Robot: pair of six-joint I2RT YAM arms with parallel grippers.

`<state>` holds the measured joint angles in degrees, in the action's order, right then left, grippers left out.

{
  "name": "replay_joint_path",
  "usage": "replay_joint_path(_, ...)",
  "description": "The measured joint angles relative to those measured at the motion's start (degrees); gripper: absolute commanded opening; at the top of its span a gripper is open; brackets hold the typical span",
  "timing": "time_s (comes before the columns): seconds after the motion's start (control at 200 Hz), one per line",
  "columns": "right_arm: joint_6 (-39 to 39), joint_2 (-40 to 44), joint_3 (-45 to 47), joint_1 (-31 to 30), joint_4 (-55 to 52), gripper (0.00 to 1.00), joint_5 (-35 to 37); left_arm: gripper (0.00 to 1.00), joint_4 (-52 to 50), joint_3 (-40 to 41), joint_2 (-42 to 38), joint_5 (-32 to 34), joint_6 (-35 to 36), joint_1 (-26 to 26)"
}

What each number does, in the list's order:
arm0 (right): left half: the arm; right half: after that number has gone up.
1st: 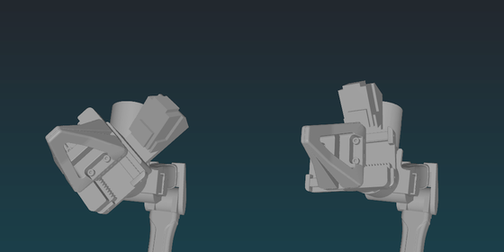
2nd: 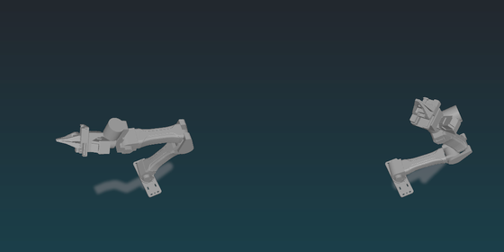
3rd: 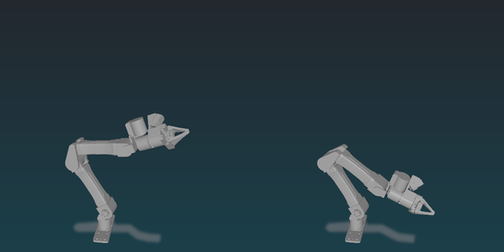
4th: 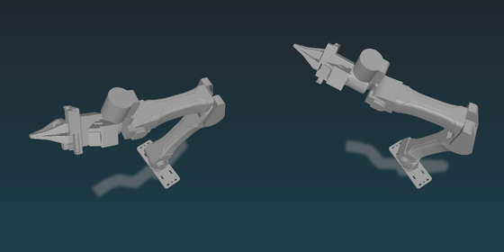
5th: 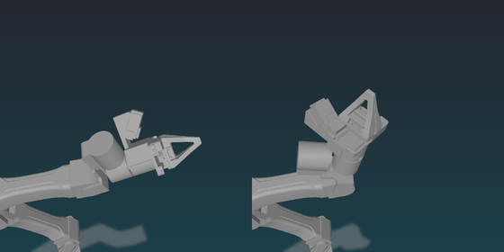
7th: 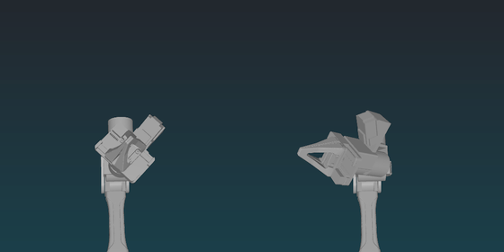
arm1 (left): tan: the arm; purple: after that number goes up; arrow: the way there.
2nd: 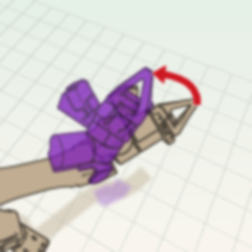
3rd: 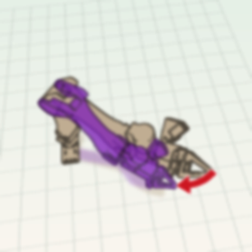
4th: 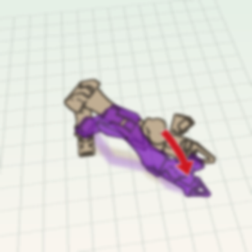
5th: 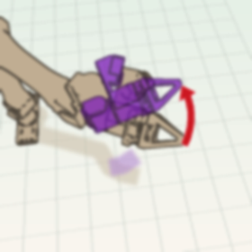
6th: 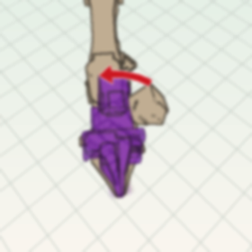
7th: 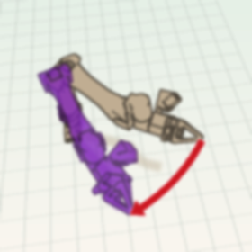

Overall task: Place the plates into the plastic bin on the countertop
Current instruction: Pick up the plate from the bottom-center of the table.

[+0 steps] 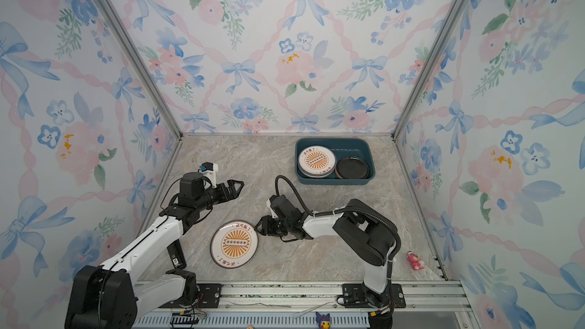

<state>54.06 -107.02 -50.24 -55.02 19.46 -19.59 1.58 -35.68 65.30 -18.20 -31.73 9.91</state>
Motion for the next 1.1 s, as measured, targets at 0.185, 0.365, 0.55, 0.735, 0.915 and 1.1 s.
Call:
replay_joint_path(0.185, 2.4, -3.2, -2.0, -2.1, 3.7, 0.47, -1.1, 0.98, 0.0, 0.3, 0.0, -0.5, 0.0, 0.0)
replay_joint_path(0.365, 3.3, -4.3, -2.4, -3.5, 4.7, 0.37, -1.6, 0.98, 0.0, 0.4, 0.0, -0.9, 0.0, -0.2)
replay_joint_path(0.55, 3.7, -4.6, -2.4, -3.5, 3.6, 0.18, -1.3, 0.98, 0.0, 0.4, 0.0, -1.3, 0.0, -0.3)
replay_joint_path(0.735, 3.4, -4.7, -2.4, -3.5, 3.8, 0.08, -1.5, 0.98, 0.0, 0.4, 0.0, -1.7, 0.0, -0.4)
replay_joint_path(0.915, 3.4, -4.6, -2.4, -3.4, 4.8, 0.00, -2.3, 0.98, 0.0, 0.6, 0.0, -1.8, -0.1, -0.6)
replay_joint_path(1.1, 2.8, -1.5, -0.6, -1.5, 3.7, 0.00, -2.5, 0.98, 0.1, 1.2, 0.0, -2.0, -0.4, -0.6)
